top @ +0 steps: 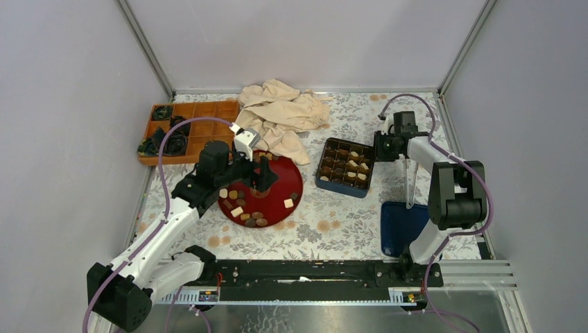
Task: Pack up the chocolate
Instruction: Pick up the packing box from the center of the board.
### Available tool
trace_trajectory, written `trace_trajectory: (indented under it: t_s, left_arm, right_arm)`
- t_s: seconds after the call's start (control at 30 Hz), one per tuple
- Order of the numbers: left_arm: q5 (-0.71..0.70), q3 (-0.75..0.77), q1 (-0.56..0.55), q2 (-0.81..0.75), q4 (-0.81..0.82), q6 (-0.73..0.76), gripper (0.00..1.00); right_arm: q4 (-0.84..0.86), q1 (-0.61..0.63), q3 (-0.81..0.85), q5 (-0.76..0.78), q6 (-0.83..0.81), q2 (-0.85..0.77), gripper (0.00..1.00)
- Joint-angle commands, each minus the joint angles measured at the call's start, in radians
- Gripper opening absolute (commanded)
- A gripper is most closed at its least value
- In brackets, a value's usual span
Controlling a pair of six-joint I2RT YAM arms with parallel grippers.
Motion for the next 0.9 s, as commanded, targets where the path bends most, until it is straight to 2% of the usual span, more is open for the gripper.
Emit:
trace_trajectory:
  t_s: [0.0, 0.2, 0.57, 0.73, 0.87]
  left_arm:
    - [-0.012, -0.006, 0.005, 0.003, 0.008, -0.007, 0.90]
    - [-0.014, -0.006, 0.006, 0.008, 0.008, -0.007, 0.90]
    - [-0.018, -0.005, 0.007, 0.010, 0.008, -0.007, 0.90]
    - [-0.017, -0.005, 0.007, 0.014, 0.008, -0.007, 0.90]
    - [-0.020, -0.006, 0.007, 0.016, 0.008, -0.005, 0.90]
  right_arm:
    - [-0.045, 0.033, 0.041, 0.057, -0.044, 0.017, 0.30]
    - [-0.054, 0.059, 0.046, 0.105, -0.063, 0.016, 0.28]
    - [-0.036, 0.094, 0.042, 0.179, -0.112, -0.062, 0.09]
    - [-0.016, 0.094, 0.019, 0.154, -0.131, -0.114, 0.01]
    - [0.005, 0.092, 0.001, 0.127, -0.131, -0.159, 0.00]
